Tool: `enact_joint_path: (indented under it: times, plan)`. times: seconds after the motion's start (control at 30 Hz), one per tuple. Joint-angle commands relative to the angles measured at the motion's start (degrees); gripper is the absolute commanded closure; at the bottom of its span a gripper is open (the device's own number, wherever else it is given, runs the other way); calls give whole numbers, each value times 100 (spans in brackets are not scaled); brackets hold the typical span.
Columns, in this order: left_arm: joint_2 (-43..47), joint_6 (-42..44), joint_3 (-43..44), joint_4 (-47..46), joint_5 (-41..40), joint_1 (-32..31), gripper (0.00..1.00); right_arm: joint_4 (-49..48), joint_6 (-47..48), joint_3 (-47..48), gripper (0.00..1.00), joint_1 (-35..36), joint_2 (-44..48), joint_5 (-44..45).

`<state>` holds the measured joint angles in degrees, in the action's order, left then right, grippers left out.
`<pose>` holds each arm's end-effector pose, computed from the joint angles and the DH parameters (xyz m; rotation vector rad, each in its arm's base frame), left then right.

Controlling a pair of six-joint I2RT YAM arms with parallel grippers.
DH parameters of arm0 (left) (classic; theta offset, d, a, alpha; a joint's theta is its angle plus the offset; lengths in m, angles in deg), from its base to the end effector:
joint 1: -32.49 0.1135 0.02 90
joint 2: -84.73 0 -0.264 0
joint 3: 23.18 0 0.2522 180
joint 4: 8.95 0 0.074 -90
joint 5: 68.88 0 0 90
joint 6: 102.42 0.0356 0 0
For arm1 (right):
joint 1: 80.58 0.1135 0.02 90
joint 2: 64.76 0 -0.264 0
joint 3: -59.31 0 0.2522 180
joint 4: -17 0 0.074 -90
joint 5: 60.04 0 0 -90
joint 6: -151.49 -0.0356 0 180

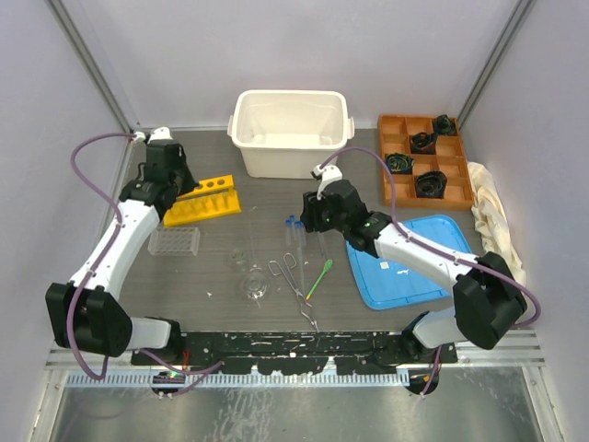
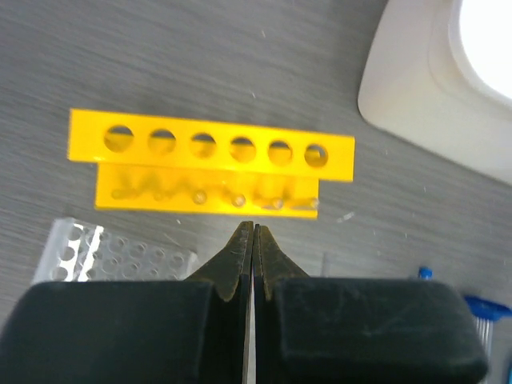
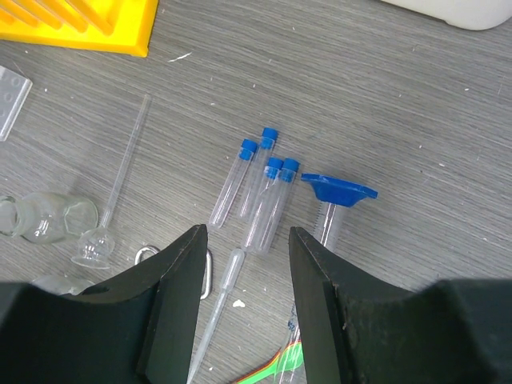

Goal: Organize the chemistry lab equipment
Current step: Move the test tube rack to the corner of the board.

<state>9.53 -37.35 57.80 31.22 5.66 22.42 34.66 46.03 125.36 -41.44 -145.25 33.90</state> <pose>0.2900 -0.0419 0.3330 -0.4290 2.1038 -0.0624 0.2446 0.1959 0.2528 -0.4045 2.1308 0.4839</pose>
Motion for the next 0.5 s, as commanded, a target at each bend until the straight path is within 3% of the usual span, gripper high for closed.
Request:
enact_joint_path:
  times: [0.0,0.27,0.47]
  plan:
    - [-114,-257,282,840,829,-45,100,-130,-74,263,49,-29,378,128]
    - [-101,-552,-367,758,1145,-100,100,-76,-153,292,49,-27,311,134]
    - [-325,-592,-629,632,1058,-192,100,290,-253,962,52,-28,-352,-363]
